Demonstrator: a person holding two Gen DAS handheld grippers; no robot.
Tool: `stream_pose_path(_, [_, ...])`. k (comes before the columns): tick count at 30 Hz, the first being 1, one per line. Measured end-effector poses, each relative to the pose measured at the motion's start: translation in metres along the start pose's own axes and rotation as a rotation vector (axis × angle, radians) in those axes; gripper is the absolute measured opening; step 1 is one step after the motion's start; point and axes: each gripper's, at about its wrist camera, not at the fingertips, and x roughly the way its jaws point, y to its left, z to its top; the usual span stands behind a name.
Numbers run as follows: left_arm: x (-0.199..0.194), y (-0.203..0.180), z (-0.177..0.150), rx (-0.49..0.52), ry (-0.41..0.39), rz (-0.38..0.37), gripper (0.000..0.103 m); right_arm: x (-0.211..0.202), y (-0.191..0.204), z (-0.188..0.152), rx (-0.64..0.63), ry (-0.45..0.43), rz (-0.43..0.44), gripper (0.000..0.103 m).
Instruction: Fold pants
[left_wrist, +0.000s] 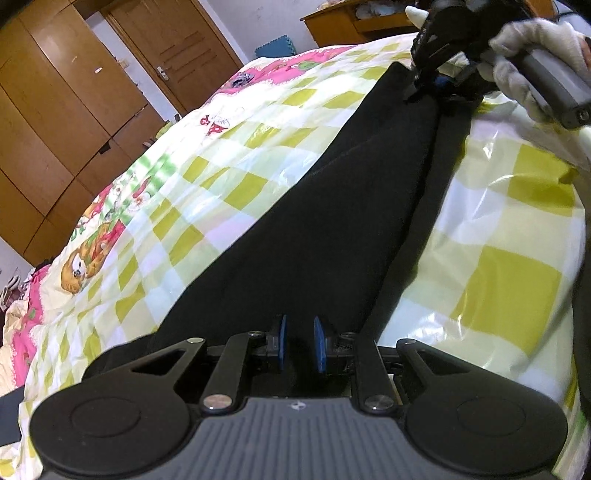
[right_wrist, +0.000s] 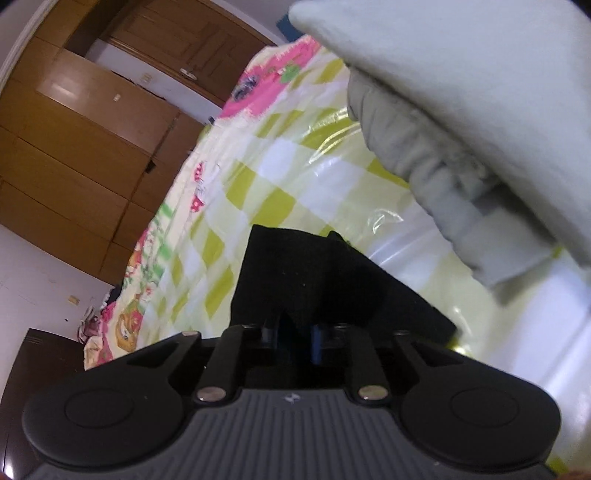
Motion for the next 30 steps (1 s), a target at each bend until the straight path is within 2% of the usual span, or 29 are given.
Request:
stream_pose_path(2, [-0.002, 0.002, 0.003, 0.002, -0.008, 0.004, 0.033, -0.004, 0.01, 0.007, -0.011, -0.004, 0.044, 0.006])
stream_pose_path(7, [-0.016, 0.014, 0.013, -0.003, -0.054, 0.04, 0.033, -0.043, 0.065, 0.026, -0.088, -0.077, 0.279, 0.005])
stream_pose_path(8, [-0.018, 0.016, 0.013, -0.01, -0.06, 0.039, 0.033, -0.052, 0.07, 0.026, -0.108, -0.092, 0.291, 0.005])
stream_pose_path(11, [-0.018, 0.015, 0.01, -0.027, -0.064, 0.019, 0.033, -0.068, 0.053, 0.015, -0.103, -0.109, 0.241, 0.005])
stream_pose_path(13, [-0.011, 0.008, 0.006, -0.022, -0.043, -0.006, 0.033, -0.063, 0.025, 0.005, -0.101, -0.095, 0.121, 0.005])
stream_pose_path(15, [-0.005, -0.002, 0.0, 0.009, -0.018, -0.023, 0.033, -0.043, -0.006, -0.003, -0.075, -0.027, 0.006, 0.006])
stream_pose_path(17, [-0.004, -0.009, -0.003, 0.029, -0.008, -0.024, 0.033, -0.029, -0.024, -0.008, -0.052, 0.021, -0.044, 0.01])
stream_pose_path(21, [-0.005, -0.009, -0.003, 0.025, -0.002, -0.03, 0.033, -0.032, -0.033, -0.006, 0.037, -0.005, 0.027, 0.01])
stream_pose_path(25, [-0.004, -0.009, 0.003, 0.031, -0.012, -0.019, 0.033, -0.027, -0.023, 0.003, 0.011, -0.001, 0.009, 0.007])
stream_pose_path(28, [-0.009, -0.008, 0.006, 0.029, -0.031, -0.016, 0.033, -0.048, -0.009, 0.009, -0.029, -0.036, 0.085, 0.006])
stream_pose_path(30, [-0.008, -0.009, 0.005, 0.032, -0.027, -0.021, 0.033, -0.049, -0.002, 0.011, -0.081, -0.078, 0.071, 0.006])
